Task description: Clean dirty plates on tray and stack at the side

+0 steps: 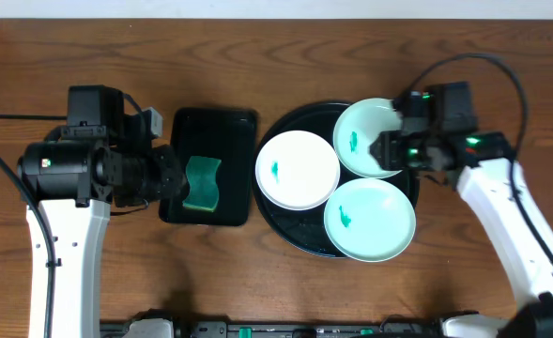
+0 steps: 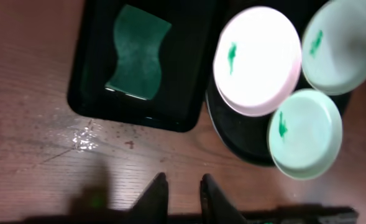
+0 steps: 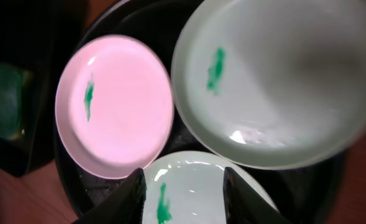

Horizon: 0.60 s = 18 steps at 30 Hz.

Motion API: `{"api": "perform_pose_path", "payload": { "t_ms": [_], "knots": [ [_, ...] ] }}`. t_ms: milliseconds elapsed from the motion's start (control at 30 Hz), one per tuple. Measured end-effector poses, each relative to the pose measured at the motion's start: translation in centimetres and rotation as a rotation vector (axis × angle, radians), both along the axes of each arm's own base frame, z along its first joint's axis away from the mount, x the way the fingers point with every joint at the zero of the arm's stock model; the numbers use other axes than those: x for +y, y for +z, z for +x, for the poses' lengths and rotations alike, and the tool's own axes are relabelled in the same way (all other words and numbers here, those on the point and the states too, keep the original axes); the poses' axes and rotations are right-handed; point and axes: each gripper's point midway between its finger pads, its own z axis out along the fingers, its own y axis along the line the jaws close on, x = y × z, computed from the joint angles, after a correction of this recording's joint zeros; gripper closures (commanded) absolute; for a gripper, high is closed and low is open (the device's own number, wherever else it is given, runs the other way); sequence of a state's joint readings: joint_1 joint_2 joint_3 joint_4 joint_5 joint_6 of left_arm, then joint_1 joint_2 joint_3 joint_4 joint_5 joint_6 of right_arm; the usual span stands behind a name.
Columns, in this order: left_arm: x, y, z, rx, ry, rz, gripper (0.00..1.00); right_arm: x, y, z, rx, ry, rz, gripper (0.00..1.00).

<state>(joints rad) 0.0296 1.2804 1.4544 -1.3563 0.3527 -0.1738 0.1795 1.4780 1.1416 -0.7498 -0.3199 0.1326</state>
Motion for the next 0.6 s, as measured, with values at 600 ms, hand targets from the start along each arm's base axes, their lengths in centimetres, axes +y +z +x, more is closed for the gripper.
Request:
{"api": "perform_pose_path", "payload": {
  "t_ms": [600],
  "knots": [
    [2.1, -0.4, 0.3, -0.004, 0.05, 0.113, 0.76, 3.1, -2.7, 1.6, -0.032, 0.063, -0.052, 0.64]
  ]
}}
